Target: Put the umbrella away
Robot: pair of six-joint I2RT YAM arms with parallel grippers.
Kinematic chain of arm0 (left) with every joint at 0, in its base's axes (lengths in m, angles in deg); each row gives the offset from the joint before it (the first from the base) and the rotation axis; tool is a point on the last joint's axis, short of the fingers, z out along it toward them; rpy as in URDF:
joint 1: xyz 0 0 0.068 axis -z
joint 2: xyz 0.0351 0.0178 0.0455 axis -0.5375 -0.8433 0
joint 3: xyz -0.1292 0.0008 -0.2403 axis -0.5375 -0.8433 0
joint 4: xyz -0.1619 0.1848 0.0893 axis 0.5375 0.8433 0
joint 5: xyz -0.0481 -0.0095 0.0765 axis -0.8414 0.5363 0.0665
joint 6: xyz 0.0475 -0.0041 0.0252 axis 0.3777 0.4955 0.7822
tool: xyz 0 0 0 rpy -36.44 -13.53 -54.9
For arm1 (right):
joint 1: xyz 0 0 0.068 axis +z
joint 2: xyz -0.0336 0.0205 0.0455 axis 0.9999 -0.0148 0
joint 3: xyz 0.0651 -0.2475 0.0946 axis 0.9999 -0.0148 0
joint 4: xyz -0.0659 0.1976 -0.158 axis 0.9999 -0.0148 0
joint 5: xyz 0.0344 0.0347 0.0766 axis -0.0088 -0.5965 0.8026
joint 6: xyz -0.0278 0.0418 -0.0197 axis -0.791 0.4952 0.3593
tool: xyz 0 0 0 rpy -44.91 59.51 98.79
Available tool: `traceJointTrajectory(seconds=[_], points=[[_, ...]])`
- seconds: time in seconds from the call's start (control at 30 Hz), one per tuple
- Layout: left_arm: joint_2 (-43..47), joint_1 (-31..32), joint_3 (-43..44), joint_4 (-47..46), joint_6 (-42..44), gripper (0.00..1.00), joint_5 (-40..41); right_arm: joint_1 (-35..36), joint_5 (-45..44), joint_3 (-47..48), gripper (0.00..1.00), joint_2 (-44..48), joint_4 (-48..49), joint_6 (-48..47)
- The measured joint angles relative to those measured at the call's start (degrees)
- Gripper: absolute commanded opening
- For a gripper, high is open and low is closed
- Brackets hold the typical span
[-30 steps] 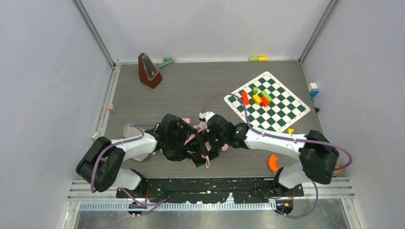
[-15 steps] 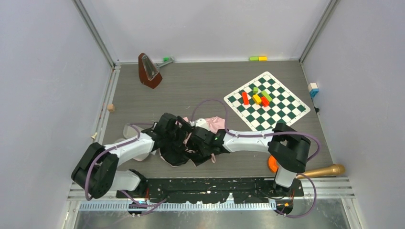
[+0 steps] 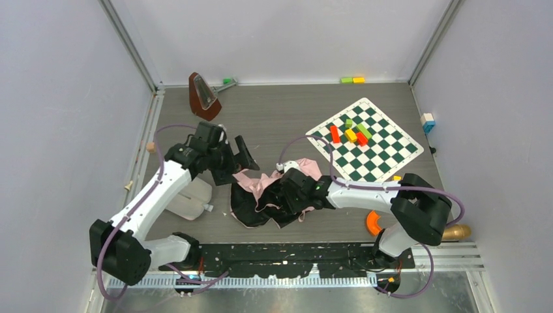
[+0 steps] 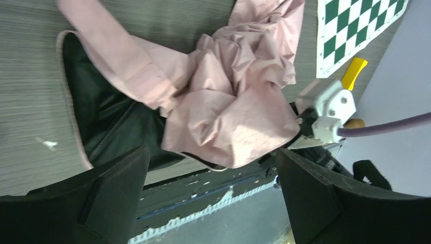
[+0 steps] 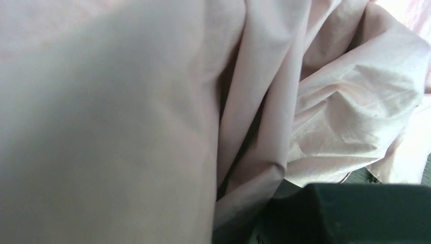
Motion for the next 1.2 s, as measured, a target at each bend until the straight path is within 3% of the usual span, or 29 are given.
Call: traceJointTrajectory(seconds=[0.23, 0.33, 0.57, 0.73, 0.97, 1.2], points=[[0.3, -11.7, -3.1, 0.4, 8.8, 0.99, -4.2, -1.6, 4.7, -2.5, 0.05, 2.6, 1.1, -2.8], [-1.6, -12.9, -4.5, -3.2, 11.3, 0.98, -5.2, -2.4, 7.1, -3.3, 0.05, 2.9, 2.4, -3.6], [-10.9, -12.3, -10.8, -18.4, 11.3, 0.97, -9.2, -3.0, 11.8, -3.5, 0.05, 2.9, 4.0, -4.4], [-14.9, -9.2, -12.8, -23.3, 11.2, 0.95, -11.1, -3.8, 14.1, -3.5, 0.05, 2.8, 4.3, -4.4], [-7.2, -3.3, -22.1, -25.9, 7.4, 0.98, -12.2, -6.1, 17.1, -3.4, 0.05, 1.7, 5.3, -4.2], [1.4, -1.4, -33.8, -35.8, -5.1, 0.99, -13.4, -7.5, 21.4, -3.4, 0.05, 0.4, 8.4, -2.9]])
